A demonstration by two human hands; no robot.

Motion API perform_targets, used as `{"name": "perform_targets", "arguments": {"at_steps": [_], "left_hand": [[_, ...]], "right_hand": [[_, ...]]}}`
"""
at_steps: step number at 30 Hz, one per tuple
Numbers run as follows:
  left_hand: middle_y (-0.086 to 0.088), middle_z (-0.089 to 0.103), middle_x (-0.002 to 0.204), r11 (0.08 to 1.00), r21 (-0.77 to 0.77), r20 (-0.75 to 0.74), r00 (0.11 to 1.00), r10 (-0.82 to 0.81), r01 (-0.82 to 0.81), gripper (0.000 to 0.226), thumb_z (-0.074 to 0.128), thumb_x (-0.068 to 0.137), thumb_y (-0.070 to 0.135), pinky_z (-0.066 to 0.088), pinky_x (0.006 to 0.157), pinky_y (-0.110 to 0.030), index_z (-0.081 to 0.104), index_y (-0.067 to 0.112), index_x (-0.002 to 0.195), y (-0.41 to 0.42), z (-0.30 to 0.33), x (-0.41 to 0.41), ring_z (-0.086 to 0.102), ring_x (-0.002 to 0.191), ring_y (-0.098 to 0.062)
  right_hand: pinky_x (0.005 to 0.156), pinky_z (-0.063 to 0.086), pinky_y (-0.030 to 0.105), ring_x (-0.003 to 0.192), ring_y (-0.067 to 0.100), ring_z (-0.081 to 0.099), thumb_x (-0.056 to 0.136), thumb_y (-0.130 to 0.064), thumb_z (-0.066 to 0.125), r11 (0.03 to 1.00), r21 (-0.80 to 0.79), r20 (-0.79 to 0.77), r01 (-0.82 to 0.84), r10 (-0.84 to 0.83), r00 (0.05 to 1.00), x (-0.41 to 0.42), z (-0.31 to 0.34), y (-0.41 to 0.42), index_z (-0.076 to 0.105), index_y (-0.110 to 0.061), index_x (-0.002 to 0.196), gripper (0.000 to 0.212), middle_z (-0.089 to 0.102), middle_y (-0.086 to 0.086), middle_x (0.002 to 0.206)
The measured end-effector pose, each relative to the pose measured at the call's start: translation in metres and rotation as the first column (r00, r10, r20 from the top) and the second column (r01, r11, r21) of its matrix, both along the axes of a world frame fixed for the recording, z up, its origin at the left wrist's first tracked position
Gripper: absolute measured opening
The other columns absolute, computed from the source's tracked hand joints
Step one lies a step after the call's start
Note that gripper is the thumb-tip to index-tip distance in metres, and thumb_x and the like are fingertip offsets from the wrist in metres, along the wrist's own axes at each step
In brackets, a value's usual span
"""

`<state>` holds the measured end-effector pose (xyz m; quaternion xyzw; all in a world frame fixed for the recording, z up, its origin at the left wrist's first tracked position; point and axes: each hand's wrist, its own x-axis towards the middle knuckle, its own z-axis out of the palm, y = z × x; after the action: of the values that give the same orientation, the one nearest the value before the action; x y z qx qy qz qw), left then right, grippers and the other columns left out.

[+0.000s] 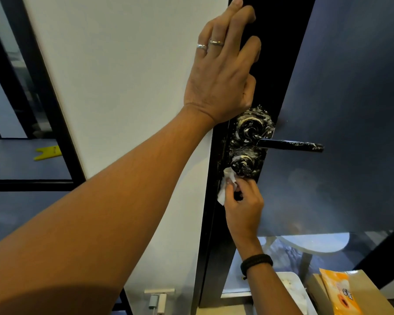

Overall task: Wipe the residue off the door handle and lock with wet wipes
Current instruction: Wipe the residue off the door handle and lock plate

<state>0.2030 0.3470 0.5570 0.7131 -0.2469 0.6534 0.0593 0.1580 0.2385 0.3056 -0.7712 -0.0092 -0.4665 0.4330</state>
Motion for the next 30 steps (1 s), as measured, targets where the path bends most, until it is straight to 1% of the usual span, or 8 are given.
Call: {"name": "perform_targets", "arguments": {"at_steps": [4,9,15,17,20,22,25,30], "left_hand": [[-0.021,0.063,0.142,1.0,-0.009,0.01,1.0,-0.003,0.003,0.031,0.06,0.077,0.023,0.044,0.114,-0.049,0.073,0.014,0.103,0.0,-0.001,0.001,0.053,0.141,-0.043],[-0.021,0.063,0.144,1.0,-0.01,0.007,1.0,-0.006,0.006,0.031,0.06,0.078,0.024,0.044,0.114,-0.052,0.073,0.013,0.104,-0.001,-0.001,0.001,0.053,0.141,-0.045],[-0.019,0.062,0.144,1.0,-0.009,-0.003,1.0,-0.013,0.013,0.031,0.061,0.077,0.024,0.04,0.117,-0.049,0.072,0.014,0.105,0.001,0.0,0.0,0.05,0.145,-0.043],[-0.019,0.061,0.146,1.0,-0.003,-0.014,1.0,0.0,0.0,0.032,0.062,0.078,0.025,0.039,0.118,-0.049,0.072,0.015,0.106,0.001,0.0,0.0,0.049,0.146,-0.042],[-0.019,0.061,0.146,1.0,0.002,-0.012,1.0,0.0,0.0,0.032,0.061,0.078,0.025,0.039,0.118,-0.05,0.072,0.014,0.106,0.0,0.0,0.001,0.049,0.146,-0.042],[-0.02,0.062,0.145,1.0,0.003,-0.002,1.0,-0.016,0.016,0.032,0.059,0.077,0.023,0.041,0.117,-0.05,0.072,0.013,0.105,0.001,0.001,0.001,0.05,0.145,-0.043],[-0.02,0.062,0.144,1.0,0.004,-0.002,1.0,-0.027,0.027,0.033,0.058,0.078,0.023,0.041,0.117,-0.051,0.072,0.013,0.106,0.0,0.0,0.002,0.049,0.145,-0.042],[-0.018,0.062,0.144,1.0,0.009,-0.011,1.0,-0.025,0.025,0.031,0.06,0.076,0.021,0.04,0.118,-0.049,0.071,0.014,0.104,0.001,0.001,-0.001,0.049,0.146,-0.042]], "right_hand": [[0.062,0.044,0.011,0.074,0.012,0.06,0.1,-0.013,0.068,0.985,0.16,-0.025,0.066,-0.063,0.998,-0.005,-0.003,-0.019,0.071,-0.01,0.098,0.005,0.062,0.001,0.09],[0.066,0.049,0.009,0.078,0.008,0.062,0.1,-0.013,0.07,1.0,0.023,-0.032,-0.003,0.003,0.999,-0.003,0.001,-0.024,0.074,-0.012,0.108,0.009,0.063,0.0,0.096],[0.071,0.053,0.014,0.085,0.013,0.065,0.102,-0.015,0.068,0.987,0.157,0.034,0.022,-0.028,0.999,-0.002,0.03,-0.046,0.072,-0.013,0.108,0.007,0.064,0.003,0.102],[0.078,0.054,0.017,0.09,0.013,0.064,0.101,-0.013,0.069,0.998,0.03,0.031,-0.048,0.047,0.998,0.003,0.052,-0.054,0.076,-0.007,0.114,0.016,0.066,0.003,0.106],[0.089,0.046,0.005,0.097,0.008,0.067,0.098,-0.01,0.071,0.937,-0.318,-0.043,-0.14,0.134,0.99,0.005,0.089,-0.069,0.078,-0.012,0.117,0.02,0.076,0.003,0.11],[0.09,0.054,0.016,0.098,0.014,0.073,0.1,-0.01,0.068,0.842,-0.498,-0.106,-0.207,0.177,0.978,0.006,0.101,-0.072,0.079,-0.018,0.118,0.022,0.078,0.001,0.112],[0.075,0.062,0.042,0.088,0.031,0.073,0.104,-0.012,0.059,0.726,-0.663,-0.15,-0.184,0.113,0.982,0.004,0.106,-0.061,0.078,-0.017,0.118,0.024,0.074,0.009,0.111],[0.065,0.046,0.029,0.082,0.025,0.065,0.098,-0.015,0.066,0.648,-0.752,-0.121,-0.118,0.04,0.992,-0.007,0.112,-0.05,0.08,-0.024,0.105,0.019,0.067,0.001,0.11]]}}
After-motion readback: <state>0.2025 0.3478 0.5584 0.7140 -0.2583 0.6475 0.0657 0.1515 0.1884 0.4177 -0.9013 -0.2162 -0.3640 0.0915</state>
